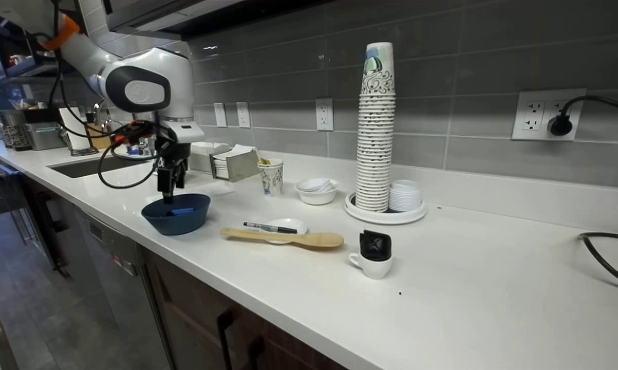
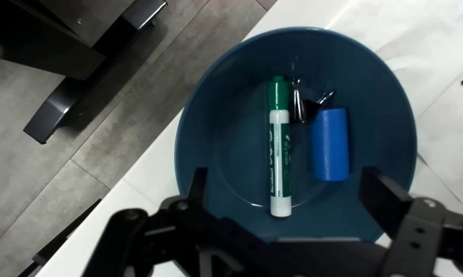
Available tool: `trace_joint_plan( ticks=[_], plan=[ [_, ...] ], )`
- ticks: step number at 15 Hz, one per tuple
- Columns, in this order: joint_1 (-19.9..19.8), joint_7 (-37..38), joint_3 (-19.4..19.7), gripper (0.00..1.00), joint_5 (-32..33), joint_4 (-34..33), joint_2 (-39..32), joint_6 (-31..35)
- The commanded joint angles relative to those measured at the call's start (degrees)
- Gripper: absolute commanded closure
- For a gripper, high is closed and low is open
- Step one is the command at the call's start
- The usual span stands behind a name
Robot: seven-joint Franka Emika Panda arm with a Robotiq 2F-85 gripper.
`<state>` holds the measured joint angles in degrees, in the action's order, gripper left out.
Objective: Remove the marker from the blue bowl and put it on the plate
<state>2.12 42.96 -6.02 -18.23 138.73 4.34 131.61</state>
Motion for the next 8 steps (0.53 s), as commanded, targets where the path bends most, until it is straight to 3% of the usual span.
trace_joint_plan(
  ticks=[1,7,8],
  plan=[
    [0.5,0.0,0.5,0.0,0.1,-0.2,-0.3,-0.1],
    [0.9,2.7,0.3,0.0,-2.5,-1.1,-4.7,3.9],
    [1.0,2.7,0.4,0.06,-3.0,-1.3,-5.7,4.7]
  ],
)
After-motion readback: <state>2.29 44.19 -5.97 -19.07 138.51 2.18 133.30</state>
